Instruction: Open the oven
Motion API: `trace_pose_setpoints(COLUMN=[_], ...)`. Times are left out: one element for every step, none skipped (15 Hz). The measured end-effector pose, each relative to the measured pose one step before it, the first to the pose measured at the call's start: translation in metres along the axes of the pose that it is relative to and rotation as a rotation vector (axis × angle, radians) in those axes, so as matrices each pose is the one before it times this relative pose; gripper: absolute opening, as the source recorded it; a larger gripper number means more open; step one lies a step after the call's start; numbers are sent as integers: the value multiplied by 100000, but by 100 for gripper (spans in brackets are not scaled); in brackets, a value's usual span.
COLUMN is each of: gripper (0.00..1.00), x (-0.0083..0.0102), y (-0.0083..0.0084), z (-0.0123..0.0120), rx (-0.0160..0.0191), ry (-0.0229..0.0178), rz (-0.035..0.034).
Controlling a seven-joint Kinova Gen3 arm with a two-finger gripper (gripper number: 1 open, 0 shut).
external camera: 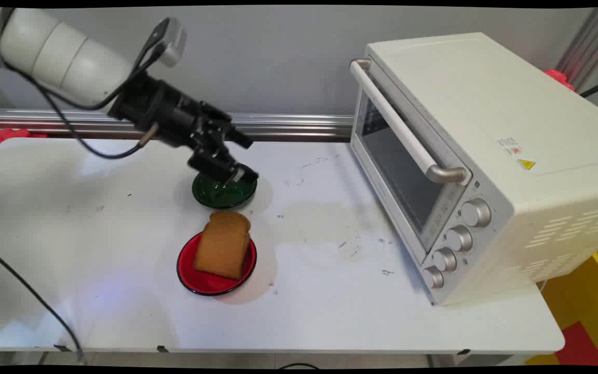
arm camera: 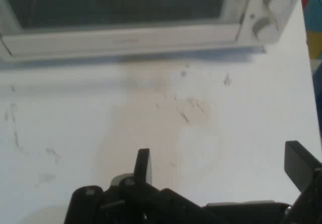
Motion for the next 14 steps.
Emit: trace_pose_setpoints(gripper=[100, 100, 100, 100, 100, 100, 100, 100, 100, 100, 100, 100, 100, 100], x=[819, 740, 682, 642, 516, 597, 493, 345, 582, 478, 356, 325, 384, 319], y=[-247, -304, -325, -332, -293, -335, -282, -182, -306, -252, -205, -215, -290, -310], z=[233, 213, 232, 217, 194, 231, 219, 145, 259, 216, 155, 161, 200, 198], rx=[547, 551, 437, 364, 255, 268, 166, 47, 31, 14, 65, 92, 154, 148], ry=[690, 444, 203, 137, -21, -134, -219, -161, -324, -228, -239, -225, -451, -626], rz=[360, 359, 396, 447, 324, 209, 81, 56, 125, 88, 39, 18, -40, -85])
